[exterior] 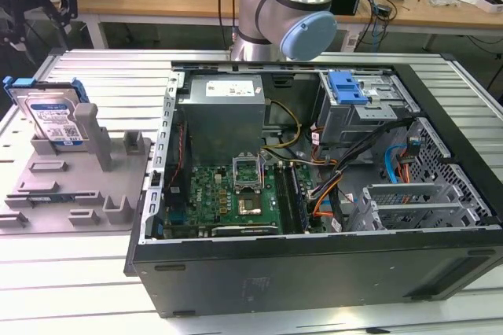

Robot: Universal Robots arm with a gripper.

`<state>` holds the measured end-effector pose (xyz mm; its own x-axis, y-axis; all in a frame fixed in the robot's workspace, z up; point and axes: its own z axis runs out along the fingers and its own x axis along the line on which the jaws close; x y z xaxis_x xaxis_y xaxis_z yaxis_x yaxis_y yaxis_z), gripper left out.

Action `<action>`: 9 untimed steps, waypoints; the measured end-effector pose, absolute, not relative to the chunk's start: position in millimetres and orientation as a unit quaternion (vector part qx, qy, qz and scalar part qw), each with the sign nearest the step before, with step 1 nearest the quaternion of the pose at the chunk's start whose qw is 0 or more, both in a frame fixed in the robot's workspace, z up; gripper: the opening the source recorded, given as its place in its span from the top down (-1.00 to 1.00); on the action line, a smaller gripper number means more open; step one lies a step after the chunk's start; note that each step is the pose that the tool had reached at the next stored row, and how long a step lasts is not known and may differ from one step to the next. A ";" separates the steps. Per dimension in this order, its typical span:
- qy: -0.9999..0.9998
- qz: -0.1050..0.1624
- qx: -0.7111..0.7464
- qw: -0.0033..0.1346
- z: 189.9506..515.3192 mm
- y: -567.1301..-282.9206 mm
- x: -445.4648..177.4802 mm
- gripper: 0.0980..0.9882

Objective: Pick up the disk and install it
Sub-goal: 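Pick up the disk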

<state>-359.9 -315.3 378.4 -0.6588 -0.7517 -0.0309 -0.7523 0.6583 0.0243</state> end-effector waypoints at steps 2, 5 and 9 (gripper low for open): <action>0.902 0.016 -0.431 0.008 378.4 -315.3 -359.9 -0.03; 0.882 0.014 -0.472 0.006 378.2 -315.3 -359.9 -0.03; 0.859 0.011 -0.512 0.004 377.9 -315.2 -359.9 -0.03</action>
<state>-359.9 -315.2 377.9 -0.4749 -0.8799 -0.0175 -0.8800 0.4747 0.0153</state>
